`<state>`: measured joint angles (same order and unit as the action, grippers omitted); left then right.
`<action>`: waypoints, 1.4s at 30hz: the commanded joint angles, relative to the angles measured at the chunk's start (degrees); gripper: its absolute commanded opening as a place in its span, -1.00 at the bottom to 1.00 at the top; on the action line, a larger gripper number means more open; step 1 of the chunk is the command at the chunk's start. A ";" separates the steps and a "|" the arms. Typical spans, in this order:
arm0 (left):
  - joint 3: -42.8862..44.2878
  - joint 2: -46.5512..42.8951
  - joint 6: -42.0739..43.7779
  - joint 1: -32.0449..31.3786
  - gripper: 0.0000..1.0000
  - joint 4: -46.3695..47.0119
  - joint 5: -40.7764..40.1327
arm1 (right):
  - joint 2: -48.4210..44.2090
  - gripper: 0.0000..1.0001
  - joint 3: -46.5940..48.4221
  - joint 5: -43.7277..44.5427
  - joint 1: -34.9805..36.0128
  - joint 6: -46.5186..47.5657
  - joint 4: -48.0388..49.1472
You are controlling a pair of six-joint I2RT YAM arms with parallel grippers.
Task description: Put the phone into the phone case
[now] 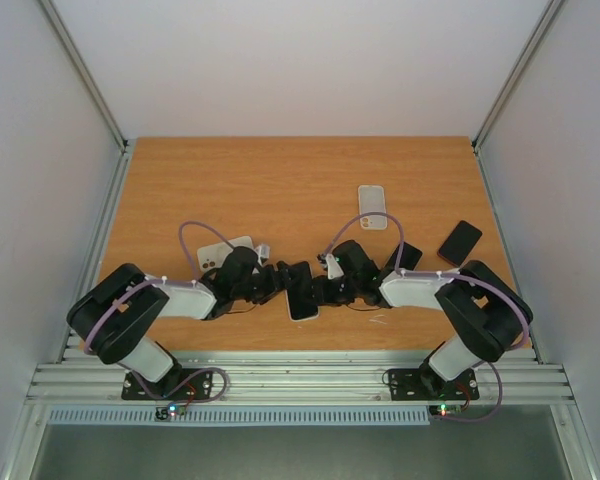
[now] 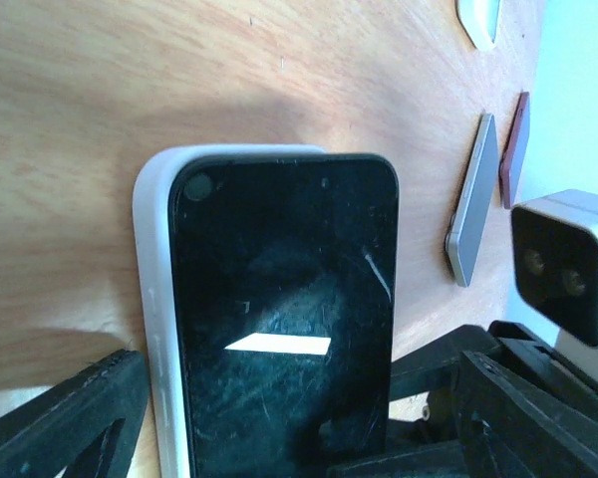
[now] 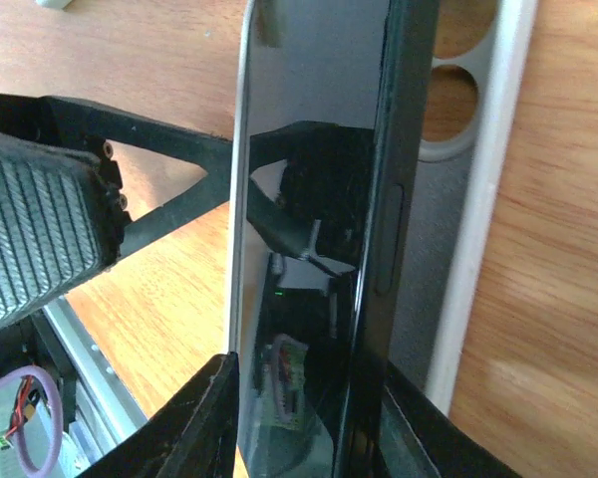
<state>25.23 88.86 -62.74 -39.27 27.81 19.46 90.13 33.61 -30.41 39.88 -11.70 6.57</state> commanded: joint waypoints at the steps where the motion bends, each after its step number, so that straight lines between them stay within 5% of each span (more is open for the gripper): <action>1: -2.29 -1.72 -0.04 -0.70 0.69 -3.12 -0.27 | -3.55 -0.28 1.51 3.04 0.64 2.33 -5.58; 10: -3.44 -4.40 0.23 -1.11 0.61 -7.02 -1.11 | -6.56 -0.26 4.66 11.69 2.47 5.69 -17.67; 16: -2.68 -4.09 0.51 -1.82 0.44 -8.26 -1.18 | -4.82 -0.43 6.77 15.88 4.35 6.61 -20.27; 31: -0.95 -0.32 0.01 -4.64 0.26 -6.32 -0.57 | -0.14 -0.86 9.13 11.59 6.75 5.72 -15.93; 42: -1.01 -3.21 -0.67 -6.63 0.27 -8.63 -3.40 | -1.06 -0.90 9.66 12.50 7.28 6.17 -18.47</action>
<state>23.77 85.67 -63.46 -43.90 22.28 16.12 88.40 42.09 -16.29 44.66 -6.76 -14.81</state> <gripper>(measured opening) 0.629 0.053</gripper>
